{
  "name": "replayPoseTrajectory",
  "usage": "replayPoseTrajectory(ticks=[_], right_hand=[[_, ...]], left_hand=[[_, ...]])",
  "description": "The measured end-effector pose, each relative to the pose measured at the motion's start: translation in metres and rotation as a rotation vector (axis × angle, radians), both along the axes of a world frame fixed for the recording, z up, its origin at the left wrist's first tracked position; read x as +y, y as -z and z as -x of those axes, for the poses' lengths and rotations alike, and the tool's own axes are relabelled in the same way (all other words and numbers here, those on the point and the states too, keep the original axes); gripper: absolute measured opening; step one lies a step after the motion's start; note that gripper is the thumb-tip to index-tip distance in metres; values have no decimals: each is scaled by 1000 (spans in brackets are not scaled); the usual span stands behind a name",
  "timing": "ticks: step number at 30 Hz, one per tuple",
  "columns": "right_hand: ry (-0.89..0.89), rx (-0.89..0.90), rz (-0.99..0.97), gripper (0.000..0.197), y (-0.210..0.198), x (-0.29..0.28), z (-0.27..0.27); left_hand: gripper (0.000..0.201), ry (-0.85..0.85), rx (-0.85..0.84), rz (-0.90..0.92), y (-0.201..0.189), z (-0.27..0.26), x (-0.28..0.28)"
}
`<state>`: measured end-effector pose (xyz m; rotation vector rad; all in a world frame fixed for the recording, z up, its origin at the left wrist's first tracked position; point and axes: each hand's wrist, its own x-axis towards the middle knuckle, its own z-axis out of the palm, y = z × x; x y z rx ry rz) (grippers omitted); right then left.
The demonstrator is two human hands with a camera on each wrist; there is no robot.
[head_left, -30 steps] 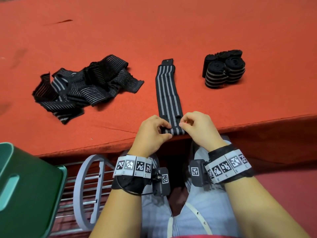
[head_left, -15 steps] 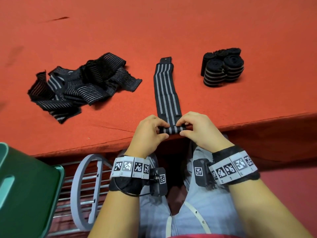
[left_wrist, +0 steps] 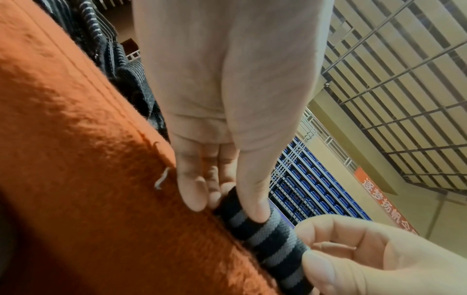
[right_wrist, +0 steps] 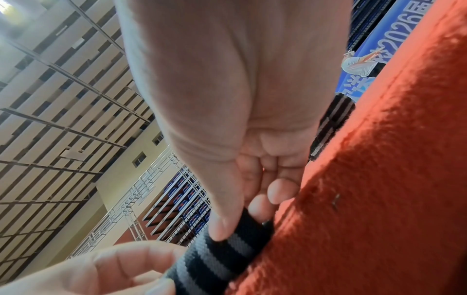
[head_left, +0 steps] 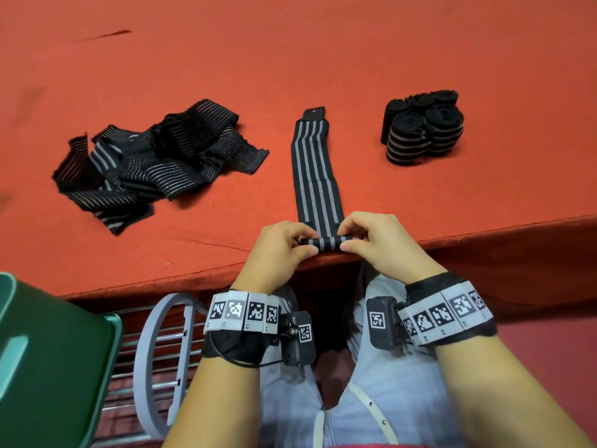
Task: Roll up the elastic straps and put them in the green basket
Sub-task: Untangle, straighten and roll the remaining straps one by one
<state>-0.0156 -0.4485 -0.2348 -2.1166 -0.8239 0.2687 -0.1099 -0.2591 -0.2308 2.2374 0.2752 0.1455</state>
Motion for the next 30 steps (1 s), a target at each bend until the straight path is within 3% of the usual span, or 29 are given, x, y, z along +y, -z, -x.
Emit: replayPoseTrajectory(ticks=[5, 15, 26, 30], right_hand=[[-16, 25, 53, 11, -3, 4, -10], [-46, 2, 94, 9, -5, 17, -21], [39, -24, 59, 9, 0, 23, -24], [64, -51, 35, 14, 2, 25, -24]], left_hand=[[13, 11, 95, 143, -2, -9, 6], [15, 1, 103, 125, -5, -23, 5], [3, -36, -35, -103, -4, -27, 8], [32, 29, 19, -143, -6, -23, 10]])
